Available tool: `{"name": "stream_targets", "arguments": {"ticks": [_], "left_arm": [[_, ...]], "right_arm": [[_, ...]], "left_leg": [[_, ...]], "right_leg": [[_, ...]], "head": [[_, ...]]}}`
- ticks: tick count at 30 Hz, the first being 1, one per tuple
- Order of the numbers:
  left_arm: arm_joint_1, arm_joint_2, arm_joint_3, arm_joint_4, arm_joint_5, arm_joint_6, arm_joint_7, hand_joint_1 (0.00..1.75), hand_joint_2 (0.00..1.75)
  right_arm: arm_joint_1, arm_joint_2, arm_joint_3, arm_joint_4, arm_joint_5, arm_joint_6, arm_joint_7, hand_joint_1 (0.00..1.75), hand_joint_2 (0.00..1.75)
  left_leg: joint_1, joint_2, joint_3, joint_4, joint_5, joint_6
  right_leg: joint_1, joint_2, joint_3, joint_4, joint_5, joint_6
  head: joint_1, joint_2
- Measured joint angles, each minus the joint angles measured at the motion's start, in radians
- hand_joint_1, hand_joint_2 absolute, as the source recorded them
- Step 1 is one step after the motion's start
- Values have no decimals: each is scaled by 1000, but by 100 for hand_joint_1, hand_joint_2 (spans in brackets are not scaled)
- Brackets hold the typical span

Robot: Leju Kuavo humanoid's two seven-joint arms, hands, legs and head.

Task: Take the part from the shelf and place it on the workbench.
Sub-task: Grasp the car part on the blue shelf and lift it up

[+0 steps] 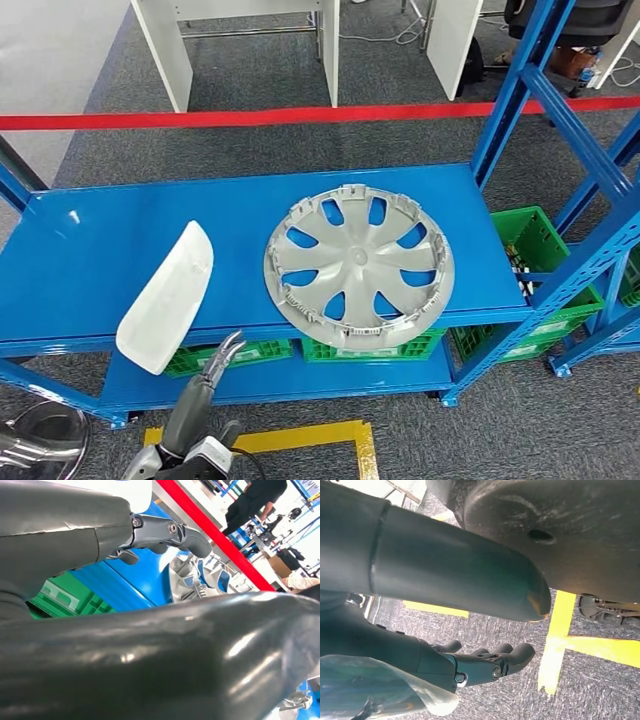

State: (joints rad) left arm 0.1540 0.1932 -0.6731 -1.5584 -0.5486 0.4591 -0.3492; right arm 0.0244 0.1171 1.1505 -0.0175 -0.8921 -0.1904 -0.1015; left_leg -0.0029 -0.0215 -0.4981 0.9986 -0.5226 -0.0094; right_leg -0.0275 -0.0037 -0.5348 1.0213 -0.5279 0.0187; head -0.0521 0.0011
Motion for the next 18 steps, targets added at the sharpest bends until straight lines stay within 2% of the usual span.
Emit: {"name": "stream_targets", "arguments": {"ticks": [3,6,8,10,12,15,18], "left_arm": [[-7,0,-6,-10,-7,-35,-26,0,0],[-44,-13,-20,-11,-10,-131,-78,0,0],[-69,-31,-25,-11,-19,-164,-100,0,87],[-81,-45,-26,-12,-45,-154,-110,0,175],[-73,-48,-16,-28,-131,-73,-92,0,175],[-38,-16,39,-108,-292,107,-44,0,175],[-9,21,101,-186,-348,147,-27,0,175]], "right_arm": [[-9,0,-2,0,-20,4,27,0,0],[-46,-6,-12,-13,-68,3,114,0,0],[-71,-16,-17,-30,-84,-1,150,0,0],[-86,-22,-20,-42,-94,-6,159,0,0],[-92,-26,-27,-49,-109,-11,156,0,0],[-91,-30,-38,-56,-132,-16,152,0,0],[-91,-32,-45,-59,-145,-15,150,0,0]], "left_leg": [[0,0,0,0,0,0],[0,0,0,0,1,0],[0,1,0,1,1,0],[0,1,0,2,1,1],[0,1,0,2,1,1],[0,1,0,2,1,1],[1,1,-1,2,1,1]], "right_leg": [[0,0,0,0,0,0],[0,1,0,0,1,1],[0,2,0,0,2,2],[0,2,1,0,2,2],[0,2,1,0,2,2],[0,2,0,0,2,2],[1,2,0,0,1,2]], "head": [[0,0],[0,0],[0,0],[0,0],[0,0],[0,0],[0,0]]}}
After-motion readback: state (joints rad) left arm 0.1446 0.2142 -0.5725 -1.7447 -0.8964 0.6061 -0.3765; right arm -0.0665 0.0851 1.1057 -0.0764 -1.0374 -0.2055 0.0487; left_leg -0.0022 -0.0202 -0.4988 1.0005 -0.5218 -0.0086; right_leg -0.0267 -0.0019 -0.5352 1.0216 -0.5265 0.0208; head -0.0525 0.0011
